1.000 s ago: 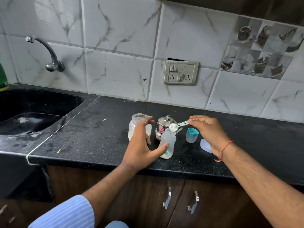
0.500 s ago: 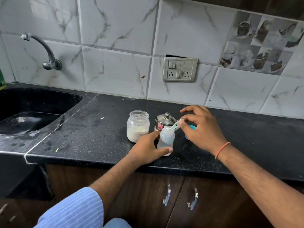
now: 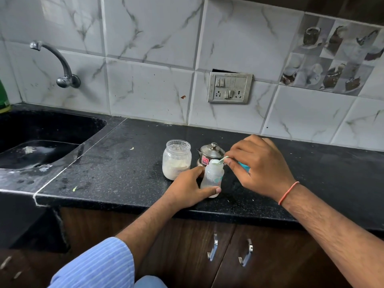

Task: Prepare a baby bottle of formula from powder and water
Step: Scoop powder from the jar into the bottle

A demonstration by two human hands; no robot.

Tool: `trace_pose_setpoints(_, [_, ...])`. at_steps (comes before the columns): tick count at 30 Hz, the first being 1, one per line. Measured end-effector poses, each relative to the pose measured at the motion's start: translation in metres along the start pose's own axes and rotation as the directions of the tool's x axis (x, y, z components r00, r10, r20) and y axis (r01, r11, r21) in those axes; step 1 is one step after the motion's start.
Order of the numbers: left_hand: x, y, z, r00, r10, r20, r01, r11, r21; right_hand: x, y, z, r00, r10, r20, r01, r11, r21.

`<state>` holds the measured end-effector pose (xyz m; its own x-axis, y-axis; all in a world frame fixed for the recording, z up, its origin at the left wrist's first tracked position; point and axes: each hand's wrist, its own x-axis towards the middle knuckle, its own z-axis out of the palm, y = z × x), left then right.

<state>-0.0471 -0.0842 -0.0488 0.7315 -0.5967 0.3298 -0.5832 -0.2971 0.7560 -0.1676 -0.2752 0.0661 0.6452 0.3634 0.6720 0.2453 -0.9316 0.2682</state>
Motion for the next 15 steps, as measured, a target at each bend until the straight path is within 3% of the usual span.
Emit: trace_pose_setpoints(15, [0.0045,-0.0082,0.003,1.0,0.014,-0.021,-0.014,1.0,-0.01,-0.0022,-0.0013,0.0028,0.999,0.042,-0.003,-0.042,0.998,0.042])
